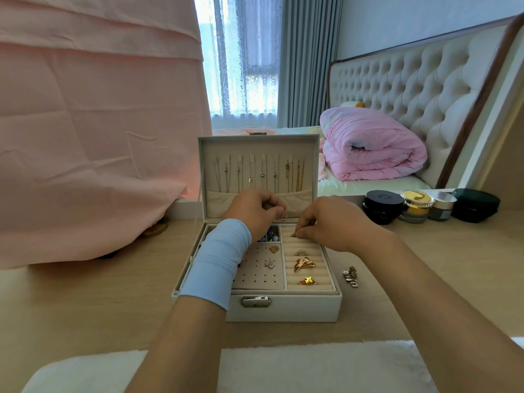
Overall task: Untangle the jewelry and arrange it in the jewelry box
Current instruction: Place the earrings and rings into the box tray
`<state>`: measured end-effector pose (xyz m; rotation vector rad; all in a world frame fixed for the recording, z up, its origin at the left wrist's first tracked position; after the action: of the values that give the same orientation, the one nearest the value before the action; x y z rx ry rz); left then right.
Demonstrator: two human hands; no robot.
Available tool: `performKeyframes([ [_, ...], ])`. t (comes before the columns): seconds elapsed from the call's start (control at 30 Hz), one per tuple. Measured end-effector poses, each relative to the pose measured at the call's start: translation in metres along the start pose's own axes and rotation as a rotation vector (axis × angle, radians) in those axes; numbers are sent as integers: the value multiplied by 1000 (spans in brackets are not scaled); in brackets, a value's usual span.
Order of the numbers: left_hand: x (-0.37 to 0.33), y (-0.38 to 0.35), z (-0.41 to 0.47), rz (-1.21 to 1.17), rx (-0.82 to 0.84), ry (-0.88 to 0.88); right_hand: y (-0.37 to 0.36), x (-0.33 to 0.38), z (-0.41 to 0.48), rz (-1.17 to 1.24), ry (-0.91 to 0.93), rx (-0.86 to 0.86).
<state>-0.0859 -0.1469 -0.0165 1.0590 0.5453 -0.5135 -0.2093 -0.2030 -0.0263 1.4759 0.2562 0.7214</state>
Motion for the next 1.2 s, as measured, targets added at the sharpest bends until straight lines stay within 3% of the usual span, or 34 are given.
performKeyframes([
  [0.3,-1,-2,2,-8,-2,-16,0,2,1,20,38,27],
  [0.5,-10,-9,2,-20,9,-57,10,-17,3,587,-49,38],
  [0.7,-12,-15,4,41,-31,-57,9,-25,4,689,-63,35],
  [0.9,-8,-19,4,79,-2,-33,2,-31,12,647,-81,-20],
  [1.2,0,-25,2,289,57,75,1,-24,7,289,-77,-88],
])
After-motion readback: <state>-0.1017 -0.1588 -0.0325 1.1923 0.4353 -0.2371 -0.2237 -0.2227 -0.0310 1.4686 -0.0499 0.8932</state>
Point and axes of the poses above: each hand's wrist, its own z-axis towards the middle knuckle, its own y-axis out of the back of the hand, x = y × z, the point moved 10 cm from there along z, towards the middle knuckle, and after that the axes turned 11 degrees about -y, right-handed, at the moved point
